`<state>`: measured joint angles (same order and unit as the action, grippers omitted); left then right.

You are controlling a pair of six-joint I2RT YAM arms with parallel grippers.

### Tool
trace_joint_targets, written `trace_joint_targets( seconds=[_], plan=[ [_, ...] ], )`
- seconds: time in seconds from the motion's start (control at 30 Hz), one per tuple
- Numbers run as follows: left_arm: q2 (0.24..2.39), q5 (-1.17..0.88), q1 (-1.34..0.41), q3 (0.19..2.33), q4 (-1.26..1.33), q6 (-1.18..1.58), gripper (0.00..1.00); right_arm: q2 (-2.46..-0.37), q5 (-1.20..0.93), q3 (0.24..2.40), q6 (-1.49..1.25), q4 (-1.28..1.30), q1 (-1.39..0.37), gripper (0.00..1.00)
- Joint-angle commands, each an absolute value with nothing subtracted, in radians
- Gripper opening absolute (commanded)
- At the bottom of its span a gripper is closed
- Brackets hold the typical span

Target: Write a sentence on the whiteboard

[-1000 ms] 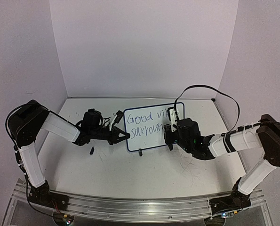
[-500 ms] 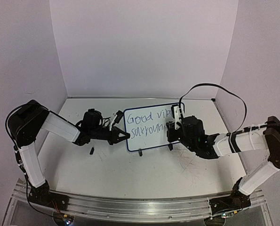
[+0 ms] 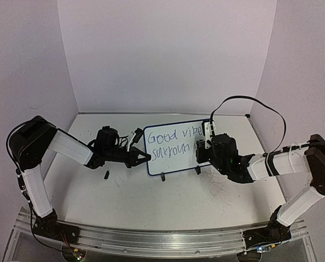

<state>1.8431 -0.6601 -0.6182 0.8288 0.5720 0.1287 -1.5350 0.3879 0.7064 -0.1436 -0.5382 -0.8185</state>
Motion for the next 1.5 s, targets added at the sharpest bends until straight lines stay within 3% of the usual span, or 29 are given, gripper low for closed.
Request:
trace_joint_targets(
  seconds=[0.0, 0.73, 1.47],
  plan=[
    [1.822, -0.514, -0.596, 0.826, 0.508, 0.086, 0.00, -1.561, 0.408, 0.742, -0.142, -0.584, -0.814, 0.00],
    [1.816, -0.511, -0.595, 0.826, 0.508, 0.086, 0.00, -1.598, 0.336, 0.750, -0.147, -0.573, -0.841, 0.00],
    [1.816, -0.514, -0.595, 0.827, 0.508, 0.086, 0.00, -1.600, 0.419, 0.727, -0.163, -0.561, -0.838, 0.00]
  ],
)
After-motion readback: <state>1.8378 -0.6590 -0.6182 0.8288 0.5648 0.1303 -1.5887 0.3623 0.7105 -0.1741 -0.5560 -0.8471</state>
